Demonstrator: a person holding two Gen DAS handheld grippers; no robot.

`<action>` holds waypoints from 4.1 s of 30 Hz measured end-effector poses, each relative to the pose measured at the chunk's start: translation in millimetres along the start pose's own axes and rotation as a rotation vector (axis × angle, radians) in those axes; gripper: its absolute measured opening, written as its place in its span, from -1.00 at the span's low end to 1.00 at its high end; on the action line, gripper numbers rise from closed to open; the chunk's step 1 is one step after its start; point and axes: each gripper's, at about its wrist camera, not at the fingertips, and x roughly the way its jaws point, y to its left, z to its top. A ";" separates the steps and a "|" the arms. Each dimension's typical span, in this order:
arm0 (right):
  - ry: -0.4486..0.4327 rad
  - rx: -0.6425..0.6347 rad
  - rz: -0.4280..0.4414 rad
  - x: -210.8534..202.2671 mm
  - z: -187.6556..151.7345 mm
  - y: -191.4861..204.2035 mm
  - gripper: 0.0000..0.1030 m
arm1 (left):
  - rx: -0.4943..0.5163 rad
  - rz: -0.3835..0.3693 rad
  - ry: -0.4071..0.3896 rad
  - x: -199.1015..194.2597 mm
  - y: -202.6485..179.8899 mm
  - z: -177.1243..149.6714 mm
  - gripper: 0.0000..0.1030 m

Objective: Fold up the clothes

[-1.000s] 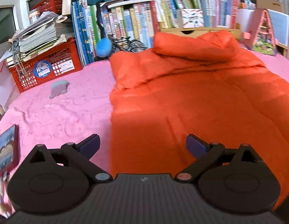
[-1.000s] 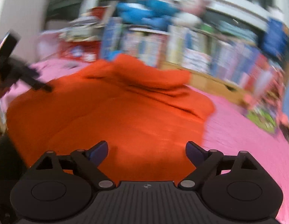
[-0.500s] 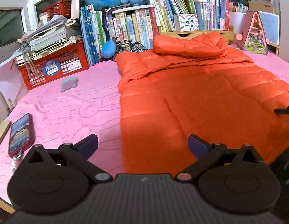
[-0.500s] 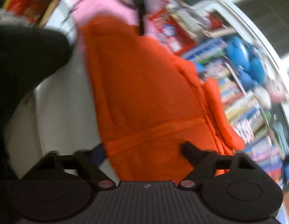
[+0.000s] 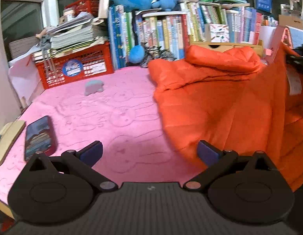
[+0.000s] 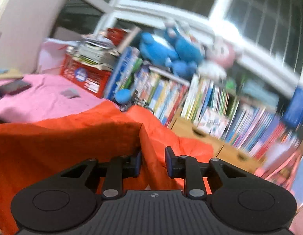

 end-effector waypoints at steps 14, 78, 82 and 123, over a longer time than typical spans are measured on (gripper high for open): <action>0.269 0.405 0.144 101.9 -47.8 -49.1 -0.52 | 0.389 -0.357 -0.067 -8.3 -103.4 11.4 1.00; 0.115 0.478 0.135 40.1 -102.1 -136.6 -0.69 | -0.335 -0.267 -0.007 118.3 -24.4 88.4 -0.78; -0.049 0.459 0.124 -2.2 -68.0 -147.4 -0.71 | -0.268 -0.268 -0.188 80.3 -22.1 120.2 -0.78; 0.209 0.349 -0.274 201.0 -69.2 -174.6 0.22 | -0.054 0.108 -0.253 225.7 -26.9 189.4 0.33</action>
